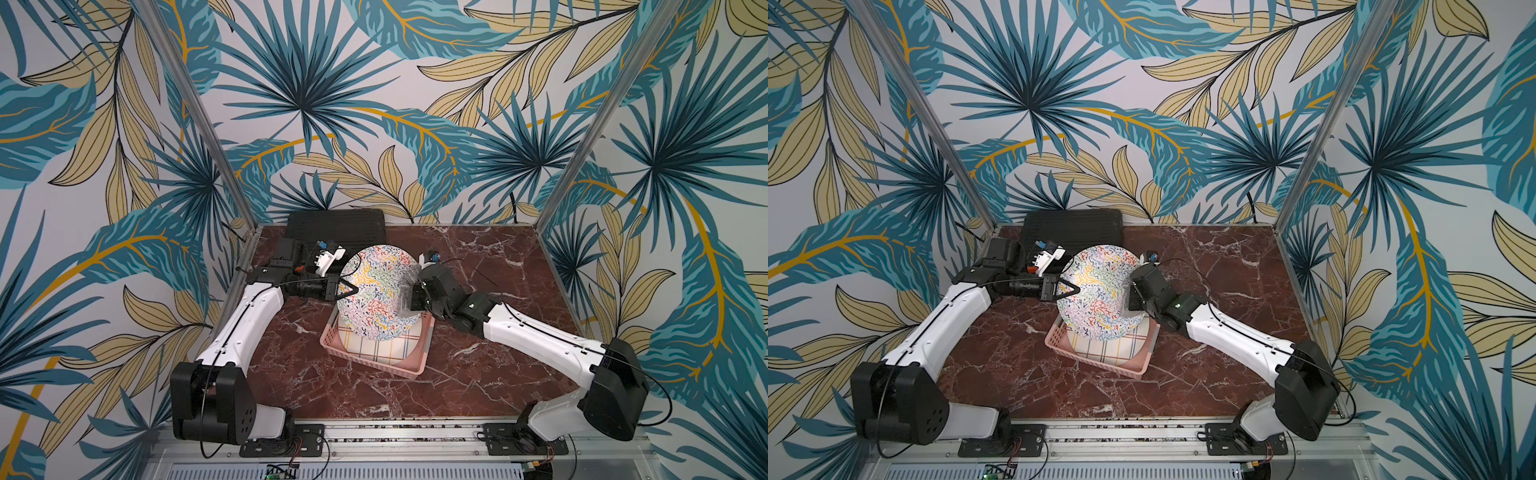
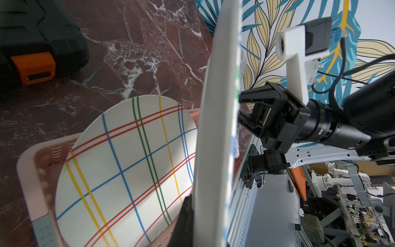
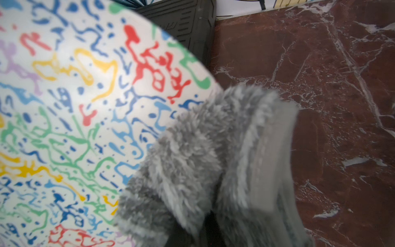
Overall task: Wipe the wet plate dry
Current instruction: Wipe the plate with towel.
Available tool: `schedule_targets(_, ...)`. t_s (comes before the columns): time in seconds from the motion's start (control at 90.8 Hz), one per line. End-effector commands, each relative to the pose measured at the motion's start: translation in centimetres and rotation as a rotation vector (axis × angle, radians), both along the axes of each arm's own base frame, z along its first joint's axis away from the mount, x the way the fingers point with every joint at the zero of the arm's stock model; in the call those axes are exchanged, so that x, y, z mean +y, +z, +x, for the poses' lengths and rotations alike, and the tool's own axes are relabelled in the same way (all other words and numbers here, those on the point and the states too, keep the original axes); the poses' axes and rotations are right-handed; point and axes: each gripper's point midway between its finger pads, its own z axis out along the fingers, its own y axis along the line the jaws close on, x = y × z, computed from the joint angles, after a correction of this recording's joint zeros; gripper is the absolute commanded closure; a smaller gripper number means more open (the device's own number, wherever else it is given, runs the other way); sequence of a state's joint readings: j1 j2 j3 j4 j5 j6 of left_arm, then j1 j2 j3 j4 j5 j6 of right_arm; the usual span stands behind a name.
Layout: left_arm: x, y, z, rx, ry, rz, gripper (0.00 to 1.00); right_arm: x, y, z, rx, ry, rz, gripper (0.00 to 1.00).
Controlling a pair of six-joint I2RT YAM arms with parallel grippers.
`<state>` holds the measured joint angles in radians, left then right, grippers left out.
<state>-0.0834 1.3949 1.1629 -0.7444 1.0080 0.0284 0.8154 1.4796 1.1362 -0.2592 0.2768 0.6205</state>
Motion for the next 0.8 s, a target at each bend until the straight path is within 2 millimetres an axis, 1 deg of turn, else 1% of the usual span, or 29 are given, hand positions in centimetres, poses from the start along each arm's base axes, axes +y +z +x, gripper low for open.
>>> schedule_targets(0.0, -1.3, 4.2, -1.3, -0.115, -0.1, -0.131, 1.0, 5.8, -0.9, -2.7, 0.003, 0.175, -0.015, 1.0)
schedule_targets(0.033, -1.3, 4.2, -1.3, -0.114, -0.101, -0.131, 1.0, 7.6, -0.3, -3.2, -0.007, 0.216, -0.009, 1.0)
schedule_targets(0.044, -1.3, 4.3, -1.3, -0.115, -0.1, -0.131, 1.0, 7.9, 0.1, -3.3, -0.016, 0.228, -0.006, 1.0)
schedule_targets(0.099, -1.3, 4.3, -1.4, -0.117, -0.102, -0.13, 1.0, 10.2, 0.5, -4.2, -0.018, 0.29, -0.004, 1.0)
schedule_targets(0.143, -1.3, 4.3, -1.4, -0.119, -0.099, -0.128, 1.0, 12.0, 1.1, -4.8, -0.024, 0.331, 0.007, 1.0)
schedule_targets(0.187, -1.2, 4.1, -1.4, -0.118, -0.095, -0.126, 1.0, 13.4, 1.4, -5.2, -0.025, 0.361, 0.015, 1.0)
schedule_targets(0.286, -1.2, 4.1, -1.4, -0.118, -0.093, -0.124, 1.0, 15.5, 1.6, -5.9, -0.015, 0.409, 0.026, 1.0)
schedule_targets(0.364, -1.2, 4.0, -1.5, -0.12, -0.093, -0.124, 1.0, 16.0, 1.2, -6.0, -0.004, 0.41, 0.028, 1.0)
schedule_targets(0.419, -1.2, 4.0, -1.5, -0.118, -0.093, -0.124, 1.0, 15.4, 0.7, -5.7, -0.003, 0.383, 0.015, 1.0)
schedule_targets(0.496, -1.2, 4.0, -1.5, -0.121, -0.093, -0.124, 1.0, 14.1, 0.0, -5.2, 0.002, 0.335, -0.001, 1.0)
schedule_targets(0.584, -1.2, 4.0, -1.4, -0.117, -0.091, -0.124, 1.0, 11.8, -1.8, -4.6, 0.042, 0.28, 0.003, 1.0)
schedule_targets(0.639, -1.2, 4.2, -1.4, -0.121, -0.093, -0.125, 1.0, 10.0, -3.1, -4.5, 0.064, 0.24, -0.011, 1.0)
schedule_targets(0.793, -1.2, 4.3, -1.5, -0.122, -0.092, -0.126, 1.0, 5.0, -5.3, -3.9, 0.075, 0.121, -0.072, 1.0)
